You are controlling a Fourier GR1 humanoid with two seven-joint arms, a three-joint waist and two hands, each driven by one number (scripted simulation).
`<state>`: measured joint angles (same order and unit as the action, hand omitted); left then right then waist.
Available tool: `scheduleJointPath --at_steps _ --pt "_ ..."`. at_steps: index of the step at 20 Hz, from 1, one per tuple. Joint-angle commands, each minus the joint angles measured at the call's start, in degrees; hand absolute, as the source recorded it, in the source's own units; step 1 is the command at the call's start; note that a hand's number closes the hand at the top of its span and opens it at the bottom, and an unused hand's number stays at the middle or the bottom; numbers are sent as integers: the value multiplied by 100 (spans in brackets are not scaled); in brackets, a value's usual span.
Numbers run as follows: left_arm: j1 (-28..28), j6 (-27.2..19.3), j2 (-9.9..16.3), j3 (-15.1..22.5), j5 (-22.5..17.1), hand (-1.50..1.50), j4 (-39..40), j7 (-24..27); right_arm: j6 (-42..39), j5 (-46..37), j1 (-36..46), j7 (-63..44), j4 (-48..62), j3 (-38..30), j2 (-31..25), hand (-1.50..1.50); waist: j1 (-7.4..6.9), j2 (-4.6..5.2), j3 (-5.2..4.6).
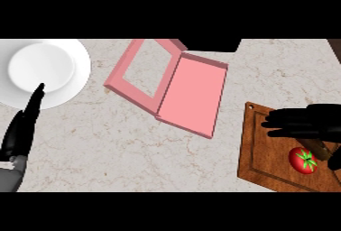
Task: Pick the tomato from the cutting board and place it in the cardboard box
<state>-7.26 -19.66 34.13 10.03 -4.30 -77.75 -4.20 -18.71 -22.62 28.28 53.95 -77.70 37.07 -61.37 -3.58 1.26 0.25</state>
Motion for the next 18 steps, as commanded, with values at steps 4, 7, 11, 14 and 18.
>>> scheduleJointPath --at_steps 4,7,11,14,18 --pt "-61 -7 -217 -9 150 0 470 319 320 -1207 564 1454 1342 746 468 -150 65 -20 -19" --pt "-108 209 -94 -183 12 0 359 253 613 -1430 670 1702 1845 834 657 -150 140 -60 -18" --pt "78 137 -75 -288 99 0 353 191 730 -1546 756 1878 2089 896 750 -150 197 -94 -20" --pt "187 270 42 -365 58 0 46 2 721 -1575 830 1697 2185 908 1035 -150 213 -110 -20" --pt "112 249 -176 -396 124 0 440 425 920 -1548 818 2041 2457 1022 1066 -150 241 -87 -22"
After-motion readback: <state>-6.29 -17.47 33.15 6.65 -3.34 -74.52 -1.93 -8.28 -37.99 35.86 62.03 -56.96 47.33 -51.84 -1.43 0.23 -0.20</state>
